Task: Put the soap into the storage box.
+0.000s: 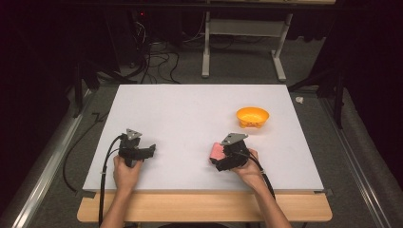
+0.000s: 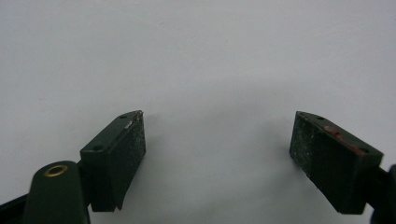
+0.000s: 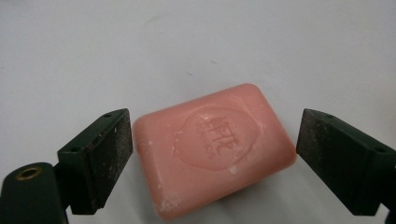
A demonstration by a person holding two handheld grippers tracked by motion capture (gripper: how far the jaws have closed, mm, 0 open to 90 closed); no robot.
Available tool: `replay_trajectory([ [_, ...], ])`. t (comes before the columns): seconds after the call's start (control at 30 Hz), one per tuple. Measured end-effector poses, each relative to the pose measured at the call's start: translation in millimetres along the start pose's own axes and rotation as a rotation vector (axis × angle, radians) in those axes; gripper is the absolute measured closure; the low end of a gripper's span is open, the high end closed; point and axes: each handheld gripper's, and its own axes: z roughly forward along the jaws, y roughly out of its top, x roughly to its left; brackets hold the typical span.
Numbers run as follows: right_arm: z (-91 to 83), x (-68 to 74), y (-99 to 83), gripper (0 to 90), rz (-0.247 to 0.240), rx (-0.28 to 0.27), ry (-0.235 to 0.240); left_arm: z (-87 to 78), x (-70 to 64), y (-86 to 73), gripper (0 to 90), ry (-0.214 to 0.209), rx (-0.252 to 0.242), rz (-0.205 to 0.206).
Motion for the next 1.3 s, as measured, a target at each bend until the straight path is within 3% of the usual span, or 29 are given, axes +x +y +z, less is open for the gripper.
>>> replay_trajectory([
  [0.4,9.7,-0.1,8.1,11.2,-0.043,0.055,-0.005,0.0,0.0,0.0,18.7,0.000,0.000,0.001],
  [0.93,27.2,-2.7,2.7,11.8,0.048,0.105,-0.007,0.0,0.1,0.0,18.7,0.000,0.000,0.000],
  [1.3,26.3,-1.9,-1.0,13.5,0.101,0.078,-0.014,0.0,0.0,0.0,18.7,0.000,0.000,0.001],
])
